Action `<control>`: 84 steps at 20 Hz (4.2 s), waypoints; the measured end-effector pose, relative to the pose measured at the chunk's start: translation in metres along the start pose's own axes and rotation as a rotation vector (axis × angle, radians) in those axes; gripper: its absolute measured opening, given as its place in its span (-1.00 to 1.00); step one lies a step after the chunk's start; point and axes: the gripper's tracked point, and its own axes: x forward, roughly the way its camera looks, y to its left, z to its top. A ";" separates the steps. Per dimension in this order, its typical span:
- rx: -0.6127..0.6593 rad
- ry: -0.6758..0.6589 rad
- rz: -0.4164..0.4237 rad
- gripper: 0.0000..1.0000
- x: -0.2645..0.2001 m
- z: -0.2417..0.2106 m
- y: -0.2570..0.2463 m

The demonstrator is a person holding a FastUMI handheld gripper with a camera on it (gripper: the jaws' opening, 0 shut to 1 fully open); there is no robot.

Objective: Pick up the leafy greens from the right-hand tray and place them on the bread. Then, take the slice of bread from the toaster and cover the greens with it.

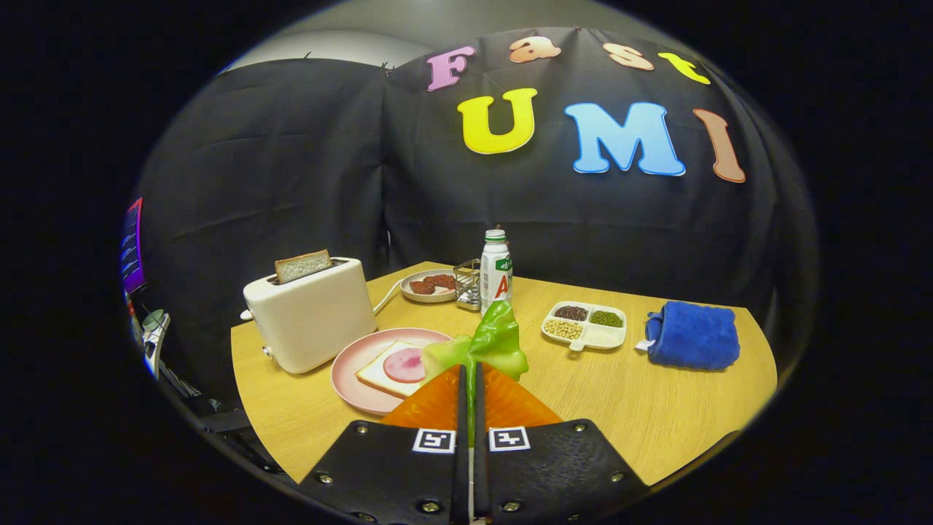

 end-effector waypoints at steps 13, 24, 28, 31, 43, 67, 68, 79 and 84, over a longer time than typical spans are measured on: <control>0.077 0.026 0.034 -0.95 0.092 0.006 0.073; 0.106 0.089 0.042 -0.95 0.134 -0.016 0.105; 0.098 0.100 -0.017 -0.95 0.138 -0.020 0.094; 0.083 0.068 -0.039 -0.38 0.132 -0.012 0.093; 0.076 -0.207 -0.185 -0.26 0.080 0.063 0.139; 0.037 -0.193 -0.054 -0.26 0.150 0.103 0.336; 0.037 -0.190 -0.078 -0.26 0.155 0.104 0.335; 0.025 -0.186 -0.188 -0.25 0.190 0.116 0.337; 0.062 -0.170 -0.260 -0.63 0.196 0.110 0.325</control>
